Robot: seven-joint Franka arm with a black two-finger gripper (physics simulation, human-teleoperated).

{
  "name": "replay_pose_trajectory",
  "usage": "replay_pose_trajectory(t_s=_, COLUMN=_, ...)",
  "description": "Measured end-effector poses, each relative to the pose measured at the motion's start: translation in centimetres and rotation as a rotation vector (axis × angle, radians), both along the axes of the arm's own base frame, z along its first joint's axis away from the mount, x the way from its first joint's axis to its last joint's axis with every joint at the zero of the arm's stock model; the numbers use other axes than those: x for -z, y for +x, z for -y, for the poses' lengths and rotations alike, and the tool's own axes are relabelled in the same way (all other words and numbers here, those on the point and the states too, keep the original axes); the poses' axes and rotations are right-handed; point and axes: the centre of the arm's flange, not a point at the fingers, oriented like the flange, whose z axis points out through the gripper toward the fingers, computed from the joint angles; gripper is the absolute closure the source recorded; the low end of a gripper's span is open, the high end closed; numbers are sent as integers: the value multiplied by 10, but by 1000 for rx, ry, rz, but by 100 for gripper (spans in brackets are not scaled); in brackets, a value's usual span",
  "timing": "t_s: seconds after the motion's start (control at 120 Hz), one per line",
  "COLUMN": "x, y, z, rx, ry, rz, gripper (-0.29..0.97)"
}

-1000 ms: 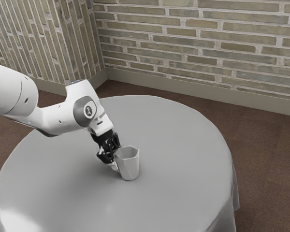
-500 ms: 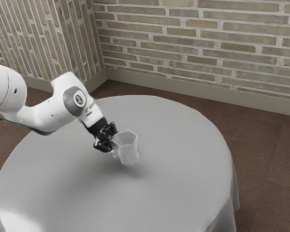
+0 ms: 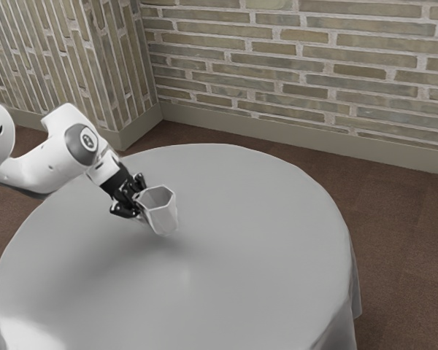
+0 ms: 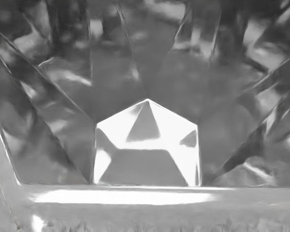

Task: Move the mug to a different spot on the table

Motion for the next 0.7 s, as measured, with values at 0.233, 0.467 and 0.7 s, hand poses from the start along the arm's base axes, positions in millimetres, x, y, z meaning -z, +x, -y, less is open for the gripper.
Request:
replay_pose_trajectory(t_s=0.233, x=4, y=5, z=-28, rx=1, ry=11, rz=26, gripper=69)
replay_pose_trajectory(t_s=0.467, x=27, y=21, z=-29, rx=31, ry=9, rz=34, gripper=76)
replay_pose_trajectory(t_s=0.7, x=47, y=23, z=-28, rx=47, ry=2, rz=30, gripper=78)
